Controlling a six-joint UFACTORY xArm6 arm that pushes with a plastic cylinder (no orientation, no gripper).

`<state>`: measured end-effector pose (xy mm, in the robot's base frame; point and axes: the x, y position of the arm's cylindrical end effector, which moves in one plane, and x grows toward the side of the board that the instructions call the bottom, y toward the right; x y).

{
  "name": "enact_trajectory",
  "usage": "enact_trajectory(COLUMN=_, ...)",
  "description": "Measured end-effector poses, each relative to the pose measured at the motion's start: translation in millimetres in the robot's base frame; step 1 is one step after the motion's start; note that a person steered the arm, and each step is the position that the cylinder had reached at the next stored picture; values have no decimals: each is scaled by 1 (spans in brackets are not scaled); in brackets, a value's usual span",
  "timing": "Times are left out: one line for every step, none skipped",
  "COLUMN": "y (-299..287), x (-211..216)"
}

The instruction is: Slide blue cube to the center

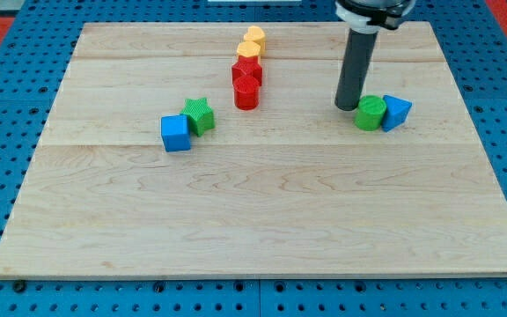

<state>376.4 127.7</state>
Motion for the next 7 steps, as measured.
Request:
enact_trajectory(y=-59, x=32)
enact_trajectory(y=-133, x=108)
enact_trajectory(y=-247, x=124)
enact_trajectory(y=-256, x=93)
enact_trajectory(y=-246, x=68)
enact_trajectory(y=-246, x=61)
enact_trajectory(y=-229, x=31)
